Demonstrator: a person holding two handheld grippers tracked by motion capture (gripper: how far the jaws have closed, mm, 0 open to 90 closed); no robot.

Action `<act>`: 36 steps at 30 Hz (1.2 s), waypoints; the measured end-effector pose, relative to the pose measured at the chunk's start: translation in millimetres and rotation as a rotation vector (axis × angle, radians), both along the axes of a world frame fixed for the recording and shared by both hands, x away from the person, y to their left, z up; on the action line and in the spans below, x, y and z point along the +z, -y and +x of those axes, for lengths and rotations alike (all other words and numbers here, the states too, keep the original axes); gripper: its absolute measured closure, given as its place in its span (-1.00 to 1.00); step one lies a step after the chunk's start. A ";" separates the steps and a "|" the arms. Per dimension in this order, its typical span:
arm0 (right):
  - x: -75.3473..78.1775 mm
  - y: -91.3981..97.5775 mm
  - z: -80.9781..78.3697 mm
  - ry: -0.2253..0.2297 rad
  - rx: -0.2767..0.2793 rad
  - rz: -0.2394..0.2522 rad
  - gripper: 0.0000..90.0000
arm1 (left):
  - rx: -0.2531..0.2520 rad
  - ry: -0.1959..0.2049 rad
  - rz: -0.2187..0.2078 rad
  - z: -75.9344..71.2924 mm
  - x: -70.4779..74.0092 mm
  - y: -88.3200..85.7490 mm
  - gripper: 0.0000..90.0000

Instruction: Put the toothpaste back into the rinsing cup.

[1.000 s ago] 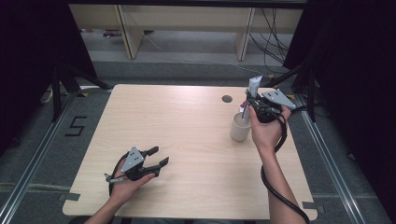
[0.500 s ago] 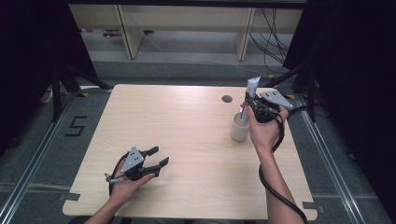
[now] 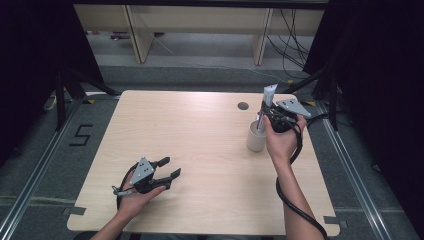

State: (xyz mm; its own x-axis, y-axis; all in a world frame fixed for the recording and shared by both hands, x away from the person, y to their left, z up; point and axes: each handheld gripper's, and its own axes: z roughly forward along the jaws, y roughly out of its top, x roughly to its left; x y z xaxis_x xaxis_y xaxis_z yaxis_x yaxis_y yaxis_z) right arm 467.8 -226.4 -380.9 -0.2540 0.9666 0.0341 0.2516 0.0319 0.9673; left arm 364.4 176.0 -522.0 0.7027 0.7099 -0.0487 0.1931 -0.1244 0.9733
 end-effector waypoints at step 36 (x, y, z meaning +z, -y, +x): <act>-20.7 4.1 6.9 -0.038 -0.015 -0.022 0.66 | -0.001 0.000 -0.004 -0.1 -0.1 0.1 -0.17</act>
